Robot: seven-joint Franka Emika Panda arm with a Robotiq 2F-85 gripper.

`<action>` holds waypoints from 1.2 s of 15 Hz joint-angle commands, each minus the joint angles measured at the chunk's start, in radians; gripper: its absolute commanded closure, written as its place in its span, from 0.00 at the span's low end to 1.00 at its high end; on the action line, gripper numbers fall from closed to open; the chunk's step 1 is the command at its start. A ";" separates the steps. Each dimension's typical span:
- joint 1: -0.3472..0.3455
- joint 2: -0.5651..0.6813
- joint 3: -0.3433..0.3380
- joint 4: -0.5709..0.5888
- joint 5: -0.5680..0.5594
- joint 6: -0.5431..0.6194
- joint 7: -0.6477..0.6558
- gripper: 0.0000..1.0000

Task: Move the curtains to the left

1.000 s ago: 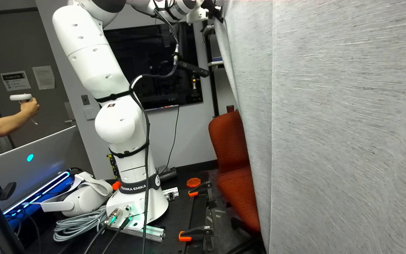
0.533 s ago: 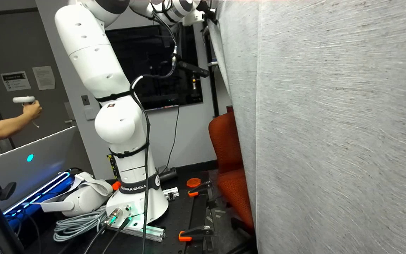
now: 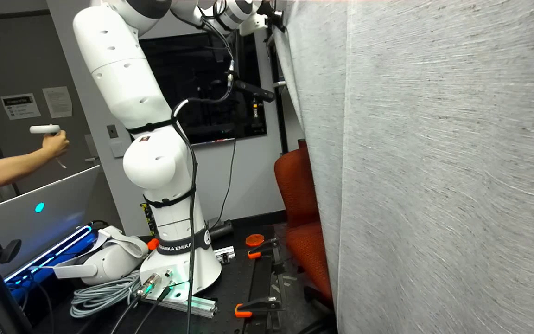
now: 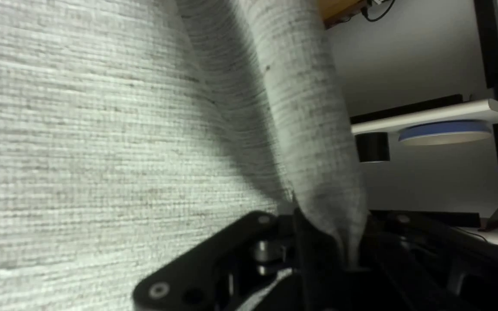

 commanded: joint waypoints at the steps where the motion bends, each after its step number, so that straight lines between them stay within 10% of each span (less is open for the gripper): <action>1: -0.010 0.056 0.095 -0.043 -0.072 -0.062 0.076 0.99; 18: -0.215 0.054 0.325 0.013 -0.382 -0.207 0.344 0.99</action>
